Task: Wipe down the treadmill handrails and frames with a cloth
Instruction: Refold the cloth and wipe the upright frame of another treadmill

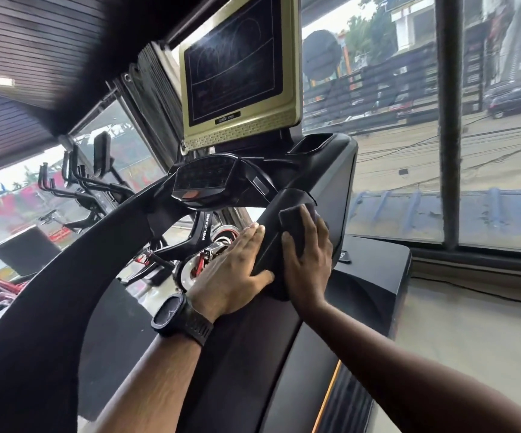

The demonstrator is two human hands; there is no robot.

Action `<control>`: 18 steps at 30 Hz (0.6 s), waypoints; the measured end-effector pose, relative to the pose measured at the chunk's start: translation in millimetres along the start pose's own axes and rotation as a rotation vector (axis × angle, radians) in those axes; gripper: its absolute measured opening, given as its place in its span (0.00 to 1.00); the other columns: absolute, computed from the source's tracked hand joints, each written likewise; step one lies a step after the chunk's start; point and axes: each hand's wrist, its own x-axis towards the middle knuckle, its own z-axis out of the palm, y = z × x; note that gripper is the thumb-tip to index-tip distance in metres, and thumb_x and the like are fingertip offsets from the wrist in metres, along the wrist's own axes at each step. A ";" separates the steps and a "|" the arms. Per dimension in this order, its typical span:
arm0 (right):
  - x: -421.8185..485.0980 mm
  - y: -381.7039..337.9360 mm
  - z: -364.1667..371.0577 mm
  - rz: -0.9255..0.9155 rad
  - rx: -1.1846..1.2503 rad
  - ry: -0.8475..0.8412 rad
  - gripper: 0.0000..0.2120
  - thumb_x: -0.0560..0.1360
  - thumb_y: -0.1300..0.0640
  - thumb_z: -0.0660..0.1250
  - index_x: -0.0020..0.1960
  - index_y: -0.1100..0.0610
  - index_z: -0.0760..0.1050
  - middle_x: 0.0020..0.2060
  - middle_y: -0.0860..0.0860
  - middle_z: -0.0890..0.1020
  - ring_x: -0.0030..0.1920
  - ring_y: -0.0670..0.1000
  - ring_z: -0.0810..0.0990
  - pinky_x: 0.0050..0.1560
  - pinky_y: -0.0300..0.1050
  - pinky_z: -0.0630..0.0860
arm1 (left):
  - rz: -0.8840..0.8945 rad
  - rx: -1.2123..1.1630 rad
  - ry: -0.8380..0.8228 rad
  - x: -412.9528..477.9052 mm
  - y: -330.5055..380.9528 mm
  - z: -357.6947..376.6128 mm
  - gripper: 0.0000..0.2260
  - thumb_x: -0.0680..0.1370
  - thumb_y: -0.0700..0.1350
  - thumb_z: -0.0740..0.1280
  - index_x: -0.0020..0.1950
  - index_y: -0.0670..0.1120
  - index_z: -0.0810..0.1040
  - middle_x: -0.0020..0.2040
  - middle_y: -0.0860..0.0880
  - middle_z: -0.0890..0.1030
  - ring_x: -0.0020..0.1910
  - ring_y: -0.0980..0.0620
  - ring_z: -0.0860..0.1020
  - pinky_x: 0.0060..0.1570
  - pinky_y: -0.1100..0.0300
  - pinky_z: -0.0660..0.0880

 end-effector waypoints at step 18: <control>-0.5 2.3 0.5 0.089 -0.006 0.040 0.29 0.79 0.43 0.60 0.79 0.36 0.56 0.77 0.43 0.64 0.73 0.53 0.68 0.69 0.57 0.68 | 0.076 0.050 -0.013 5.4 7.5 -7.8 0.38 0.79 0.56 0.61 0.82 0.49 0.44 0.82 0.53 0.44 0.78 0.61 0.42 0.78 0.58 0.44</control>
